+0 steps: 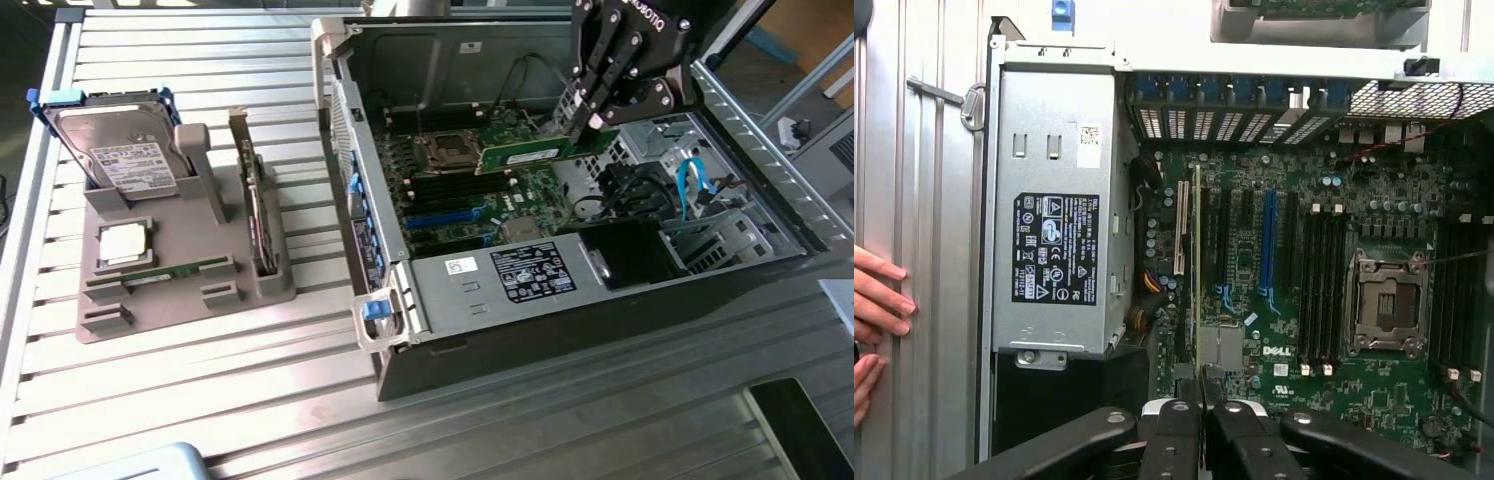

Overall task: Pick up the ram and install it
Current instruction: 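Pick up the ram and move it above insertion slot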

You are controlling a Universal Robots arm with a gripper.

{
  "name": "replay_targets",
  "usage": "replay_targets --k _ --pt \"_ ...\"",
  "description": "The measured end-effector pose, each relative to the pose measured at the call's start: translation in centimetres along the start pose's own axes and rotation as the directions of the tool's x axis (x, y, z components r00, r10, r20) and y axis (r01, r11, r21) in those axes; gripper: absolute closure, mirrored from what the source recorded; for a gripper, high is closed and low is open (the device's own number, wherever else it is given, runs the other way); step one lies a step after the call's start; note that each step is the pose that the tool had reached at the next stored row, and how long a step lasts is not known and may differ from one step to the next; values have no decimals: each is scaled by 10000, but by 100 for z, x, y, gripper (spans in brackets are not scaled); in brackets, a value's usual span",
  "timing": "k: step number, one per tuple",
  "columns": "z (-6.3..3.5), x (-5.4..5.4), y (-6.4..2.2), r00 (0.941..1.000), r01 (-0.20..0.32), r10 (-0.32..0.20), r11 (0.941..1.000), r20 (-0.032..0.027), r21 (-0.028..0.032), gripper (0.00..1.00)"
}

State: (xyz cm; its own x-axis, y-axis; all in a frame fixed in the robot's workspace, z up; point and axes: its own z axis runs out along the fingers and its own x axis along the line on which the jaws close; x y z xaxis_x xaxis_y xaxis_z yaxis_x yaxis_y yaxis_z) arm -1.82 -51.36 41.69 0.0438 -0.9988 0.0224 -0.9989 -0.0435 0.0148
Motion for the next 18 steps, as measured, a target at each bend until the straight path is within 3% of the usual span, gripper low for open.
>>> replay_targets --k 11,18 --pt "27 -70 -3 10000 0 0 10000 1 0 88" --pt "49 -199 -10 10000 0 0 10000 0 1 88"
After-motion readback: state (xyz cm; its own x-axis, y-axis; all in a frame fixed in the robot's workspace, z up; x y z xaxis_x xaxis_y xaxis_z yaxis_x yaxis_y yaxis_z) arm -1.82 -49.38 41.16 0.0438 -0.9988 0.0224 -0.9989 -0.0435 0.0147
